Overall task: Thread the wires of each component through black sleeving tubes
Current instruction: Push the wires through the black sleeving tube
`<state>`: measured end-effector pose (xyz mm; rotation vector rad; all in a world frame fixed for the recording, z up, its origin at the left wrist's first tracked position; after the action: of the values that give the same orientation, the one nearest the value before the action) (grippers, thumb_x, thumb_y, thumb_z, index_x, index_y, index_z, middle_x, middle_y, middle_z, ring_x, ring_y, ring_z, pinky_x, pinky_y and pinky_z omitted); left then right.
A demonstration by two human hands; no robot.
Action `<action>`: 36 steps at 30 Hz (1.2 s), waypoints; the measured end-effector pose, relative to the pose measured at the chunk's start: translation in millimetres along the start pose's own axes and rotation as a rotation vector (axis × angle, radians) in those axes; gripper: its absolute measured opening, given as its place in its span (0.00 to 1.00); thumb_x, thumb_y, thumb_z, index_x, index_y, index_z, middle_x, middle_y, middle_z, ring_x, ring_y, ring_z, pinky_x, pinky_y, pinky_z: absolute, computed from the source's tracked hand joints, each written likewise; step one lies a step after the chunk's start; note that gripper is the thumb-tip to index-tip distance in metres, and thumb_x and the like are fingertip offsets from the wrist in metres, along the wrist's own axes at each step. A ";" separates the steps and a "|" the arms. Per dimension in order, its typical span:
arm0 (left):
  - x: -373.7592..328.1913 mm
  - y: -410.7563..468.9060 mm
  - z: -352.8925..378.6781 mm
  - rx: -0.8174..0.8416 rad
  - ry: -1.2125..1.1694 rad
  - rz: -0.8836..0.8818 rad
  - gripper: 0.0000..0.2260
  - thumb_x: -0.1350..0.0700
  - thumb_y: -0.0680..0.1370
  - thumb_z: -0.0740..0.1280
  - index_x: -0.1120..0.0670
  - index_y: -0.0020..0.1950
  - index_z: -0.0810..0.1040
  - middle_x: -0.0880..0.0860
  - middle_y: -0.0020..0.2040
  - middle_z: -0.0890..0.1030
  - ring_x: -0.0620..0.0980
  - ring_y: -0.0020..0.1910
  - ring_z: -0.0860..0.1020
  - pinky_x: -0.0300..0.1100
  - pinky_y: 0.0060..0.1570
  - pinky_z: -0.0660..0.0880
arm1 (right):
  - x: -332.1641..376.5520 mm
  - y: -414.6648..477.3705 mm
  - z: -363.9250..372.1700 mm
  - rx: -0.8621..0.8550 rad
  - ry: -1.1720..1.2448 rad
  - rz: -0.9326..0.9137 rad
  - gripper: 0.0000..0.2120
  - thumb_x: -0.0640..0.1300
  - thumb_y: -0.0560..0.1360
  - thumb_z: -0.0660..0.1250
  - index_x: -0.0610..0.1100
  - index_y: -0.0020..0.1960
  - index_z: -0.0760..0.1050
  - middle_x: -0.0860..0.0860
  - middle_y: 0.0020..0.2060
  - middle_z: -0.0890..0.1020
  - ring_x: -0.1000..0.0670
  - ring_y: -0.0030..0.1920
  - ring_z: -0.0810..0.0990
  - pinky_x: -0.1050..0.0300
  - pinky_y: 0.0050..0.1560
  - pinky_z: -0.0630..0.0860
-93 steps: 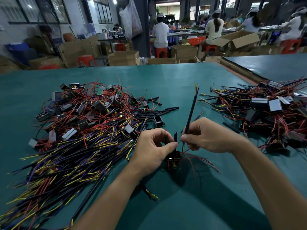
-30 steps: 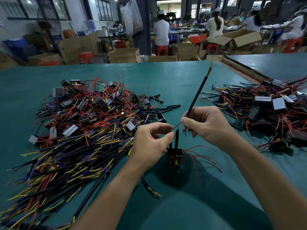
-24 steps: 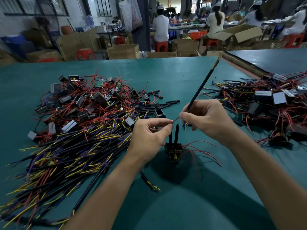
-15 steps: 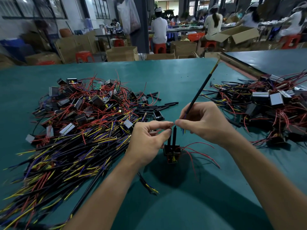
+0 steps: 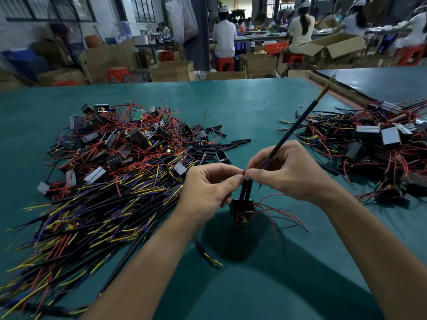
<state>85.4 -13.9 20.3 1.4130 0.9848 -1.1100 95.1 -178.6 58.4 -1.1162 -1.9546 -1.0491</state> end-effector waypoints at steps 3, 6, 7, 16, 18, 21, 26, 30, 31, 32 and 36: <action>-0.8 -0.6 0.5 -0.009 0.007 -0.007 0.01 0.66 0.75 0.70 0.61 0.44 0.82 0.47 0.27 0.78 0.46 0.22 0.71 0.35 0.23 0.66 | -0.6 -0.4 -0.4 -0.004 -0.007 0.001 0.05 0.36 0.71 0.73 0.42 0.36 0.83 0.43 0.27 0.81 0.54 0.28 0.73 0.60 0.29 0.69; 0.9 -0.1 2.2 -0.028 0.007 0.005 0.04 0.66 0.75 0.70 0.59 0.41 0.81 0.47 0.27 0.77 0.46 0.22 0.71 0.35 0.23 0.67 | -1.6 0.4 -0.8 -0.010 -0.018 0.004 0.06 0.36 0.71 0.73 0.43 0.36 0.83 0.44 0.27 0.80 0.55 0.27 0.72 0.61 0.28 0.68; 1.4 -0.2 2.9 -0.036 0.015 0.016 0.05 0.66 0.75 0.70 0.58 0.40 0.81 0.47 0.26 0.77 0.46 0.21 0.71 0.35 0.23 0.67 | -1.7 0.5 -0.7 -0.010 -0.024 0.005 0.06 0.36 0.71 0.73 0.43 0.36 0.83 0.43 0.27 0.80 0.55 0.27 0.72 0.61 0.28 0.68; 3.1 -5.7 5.2 -0.118 0.218 0.181 0.03 0.58 0.69 0.76 0.52 0.41 0.85 0.44 0.29 0.81 0.41 0.24 0.72 0.35 0.27 0.69 | -1.3 1.0 -0.5 -0.022 -0.058 -0.014 0.07 0.37 0.72 0.72 0.45 0.36 0.84 0.48 0.27 0.82 0.58 0.26 0.73 0.64 0.28 0.69; 3.6 -5.5 5.7 -0.125 0.211 0.189 0.02 0.56 0.70 0.75 0.51 0.42 0.85 0.42 0.28 0.80 0.38 0.23 0.69 0.31 0.27 0.66 | -1.8 0.7 -1.2 -0.014 -0.058 -0.003 0.07 0.37 0.72 0.72 0.45 0.37 0.84 0.46 0.26 0.81 0.57 0.25 0.72 0.63 0.27 0.68; 2.7 -4.4 5.3 -0.127 0.210 0.188 0.03 0.55 0.70 0.73 0.46 0.39 0.84 0.42 0.31 0.82 0.40 0.26 0.72 0.35 0.26 0.67 | -2.7 0.8 0.0 -0.022 -0.059 0.010 0.07 0.37 0.72 0.72 0.45 0.36 0.84 0.42 0.28 0.80 0.53 0.27 0.72 0.58 0.28 0.67; 2.9 -1.2 4.5 -0.051 0.249 0.150 0.07 0.62 0.75 0.71 0.50 0.41 0.83 0.40 0.27 0.78 0.35 0.25 0.71 0.31 0.27 0.68 | -2.8 0.6 3.6 -0.005 -0.065 0.024 0.08 0.35 0.72 0.70 0.44 0.36 0.82 0.49 0.23 0.75 0.55 0.24 0.69 0.62 0.25 0.64; 4.6 -0.1 5.2 0.017 0.151 0.022 0.06 0.65 0.77 0.68 0.56 0.42 0.79 0.43 0.25 0.75 0.42 0.21 0.70 0.34 0.24 0.67 | 0.5 -1.0 3.5 0.060 -0.085 0.018 0.08 0.34 0.73 0.69 0.44 0.38 0.81 0.48 0.25 0.71 0.53 0.25 0.65 0.61 0.25 0.61; 4.9 0.1 5.8 0.038 0.109 -0.009 0.06 0.65 0.77 0.68 0.57 0.42 0.79 0.44 0.25 0.75 0.44 0.20 0.70 0.35 0.23 0.67 | 1.5 -1.2 3.3 0.072 -0.093 0.012 0.08 0.34 0.73 0.69 0.44 0.38 0.81 0.47 0.25 0.71 0.53 0.25 0.65 0.61 0.26 0.61; 4.6 0.0 5.8 0.052 0.078 -0.030 0.05 0.65 0.77 0.67 0.58 0.42 0.78 0.45 0.25 0.75 0.45 0.20 0.69 0.35 0.23 0.68 | 2.4 -1.3 2.9 0.079 -0.095 0.010 0.08 0.34 0.74 0.69 0.44 0.39 0.81 0.46 0.26 0.71 0.52 0.26 0.65 0.60 0.26 0.62; 0.9 0.2 3.1 0.023 0.067 -0.019 0.05 0.65 0.75 0.70 0.58 0.40 0.79 0.46 0.24 0.75 0.46 0.20 0.70 0.37 0.24 0.69 | 3.0 -1.3 2.0 0.071 -0.058 0.032 0.07 0.34 0.74 0.69 0.42 0.38 0.81 0.46 0.25 0.73 0.50 0.26 0.67 0.56 0.27 0.62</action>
<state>85.5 -17.0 19.3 1.4705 1.0379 -1.0967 92.3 -176.2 59.6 -1.1467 -1.9965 -0.9326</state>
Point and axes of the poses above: each hand's wrist, its own y-axis towards the middle knuckle, its own z-axis out of the palm, x = y × z, the point moved 3 cm from there along y, towards the middle knuckle
